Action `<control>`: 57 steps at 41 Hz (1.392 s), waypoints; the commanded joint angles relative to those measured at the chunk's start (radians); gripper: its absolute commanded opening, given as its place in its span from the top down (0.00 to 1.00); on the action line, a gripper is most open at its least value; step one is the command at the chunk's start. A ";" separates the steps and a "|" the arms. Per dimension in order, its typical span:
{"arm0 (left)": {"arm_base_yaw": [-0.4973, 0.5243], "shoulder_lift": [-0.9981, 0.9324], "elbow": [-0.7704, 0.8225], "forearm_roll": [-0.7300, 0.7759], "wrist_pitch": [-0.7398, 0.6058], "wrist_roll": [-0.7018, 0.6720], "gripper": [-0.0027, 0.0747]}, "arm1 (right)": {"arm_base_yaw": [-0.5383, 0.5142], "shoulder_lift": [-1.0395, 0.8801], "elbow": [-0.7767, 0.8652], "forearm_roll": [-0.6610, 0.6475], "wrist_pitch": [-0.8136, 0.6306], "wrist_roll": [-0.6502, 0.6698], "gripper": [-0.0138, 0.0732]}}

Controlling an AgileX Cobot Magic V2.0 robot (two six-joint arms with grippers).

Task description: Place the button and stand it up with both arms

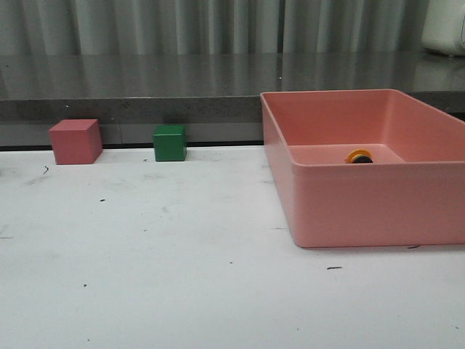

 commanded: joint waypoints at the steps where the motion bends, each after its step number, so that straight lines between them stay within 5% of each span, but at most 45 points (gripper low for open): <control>1: -0.008 -0.022 0.015 -0.003 -0.078 -0.007 0.99 | -0.005 -0.017 -0.007 -0.006 -0.083 -0.002 0.92; 31: -0.008 -0.022 -0.057 -0.007 -0.161 -0.007 0.99 | -0.005 -0.017 -0.076 -0.006 -0.076 -0.003 0.92; 43: -0.008 0.054 -0.424 0.037 0.115 -0.007 0.99 | -0.005 0.038 -0.395 -0.069 0.183 -0.003 0.92; 57: -0.008 0.350 -0.832 0.037 0.483 -0.007 0.99 | -0.005 0.325 -0.737 -0.069 0.487 -0.003 0.92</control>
